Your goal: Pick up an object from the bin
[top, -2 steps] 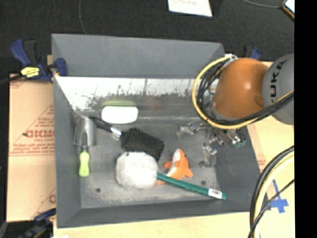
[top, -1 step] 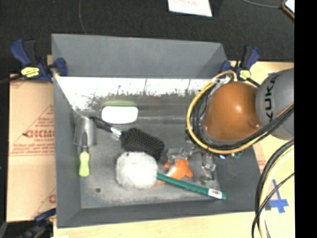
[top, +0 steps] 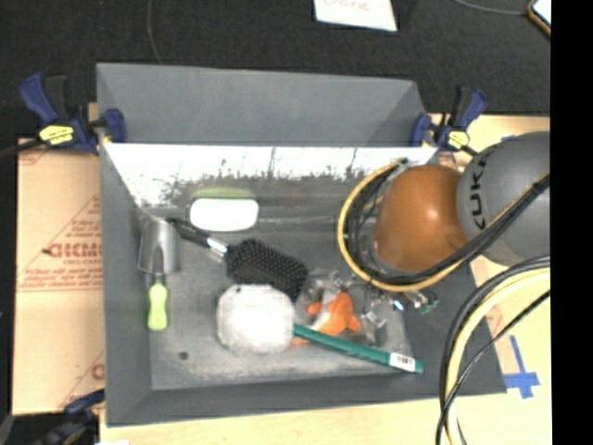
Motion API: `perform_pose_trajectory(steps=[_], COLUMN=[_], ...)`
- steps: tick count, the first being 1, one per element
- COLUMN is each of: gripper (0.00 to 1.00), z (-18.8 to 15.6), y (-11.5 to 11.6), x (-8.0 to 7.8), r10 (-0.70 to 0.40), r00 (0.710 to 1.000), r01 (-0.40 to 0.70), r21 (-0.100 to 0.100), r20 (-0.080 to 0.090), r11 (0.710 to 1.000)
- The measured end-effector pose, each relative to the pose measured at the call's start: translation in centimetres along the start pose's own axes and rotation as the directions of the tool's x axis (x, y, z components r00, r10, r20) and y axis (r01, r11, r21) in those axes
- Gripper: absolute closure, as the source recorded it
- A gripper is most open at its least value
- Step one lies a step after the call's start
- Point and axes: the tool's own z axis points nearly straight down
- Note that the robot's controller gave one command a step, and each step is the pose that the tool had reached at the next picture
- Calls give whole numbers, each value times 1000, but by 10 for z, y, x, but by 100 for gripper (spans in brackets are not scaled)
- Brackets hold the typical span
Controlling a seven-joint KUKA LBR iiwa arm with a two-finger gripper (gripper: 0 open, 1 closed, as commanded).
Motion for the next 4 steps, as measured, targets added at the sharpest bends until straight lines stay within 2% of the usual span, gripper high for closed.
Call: perform_pose_trajectory(steps=[1, 4], gripper=[100, 100], z=[0, -18], y=[10, 10], x=[-4, -4], r10=[-321, -319], r00=[947, 948], r01=[321, 319], r21=[-9, -7], r20=[1, 3], r11=[947, 948])
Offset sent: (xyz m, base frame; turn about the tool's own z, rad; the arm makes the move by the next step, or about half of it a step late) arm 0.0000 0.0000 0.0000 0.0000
